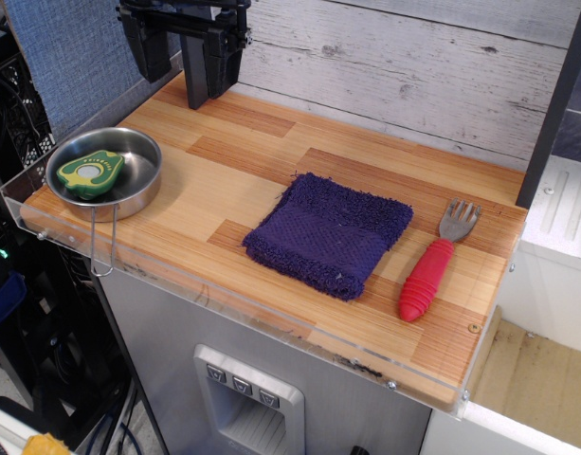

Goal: Grab the fork and put it between the towel and pot.

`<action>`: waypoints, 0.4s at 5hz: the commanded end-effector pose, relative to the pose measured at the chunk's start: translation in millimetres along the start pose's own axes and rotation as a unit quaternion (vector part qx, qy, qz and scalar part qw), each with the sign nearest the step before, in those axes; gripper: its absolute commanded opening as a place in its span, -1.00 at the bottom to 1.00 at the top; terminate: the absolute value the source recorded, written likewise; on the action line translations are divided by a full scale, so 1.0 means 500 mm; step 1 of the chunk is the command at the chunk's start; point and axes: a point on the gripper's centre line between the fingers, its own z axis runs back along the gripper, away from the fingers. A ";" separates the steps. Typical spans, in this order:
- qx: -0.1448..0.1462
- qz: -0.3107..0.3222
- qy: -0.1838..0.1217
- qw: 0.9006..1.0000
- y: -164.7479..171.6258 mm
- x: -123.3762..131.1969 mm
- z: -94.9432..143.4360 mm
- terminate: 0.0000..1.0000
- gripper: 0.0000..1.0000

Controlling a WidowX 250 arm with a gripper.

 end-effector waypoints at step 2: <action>0.004 0.000 -0.013 1.000 -0.072 -0.006 0.004 -1.00 1.00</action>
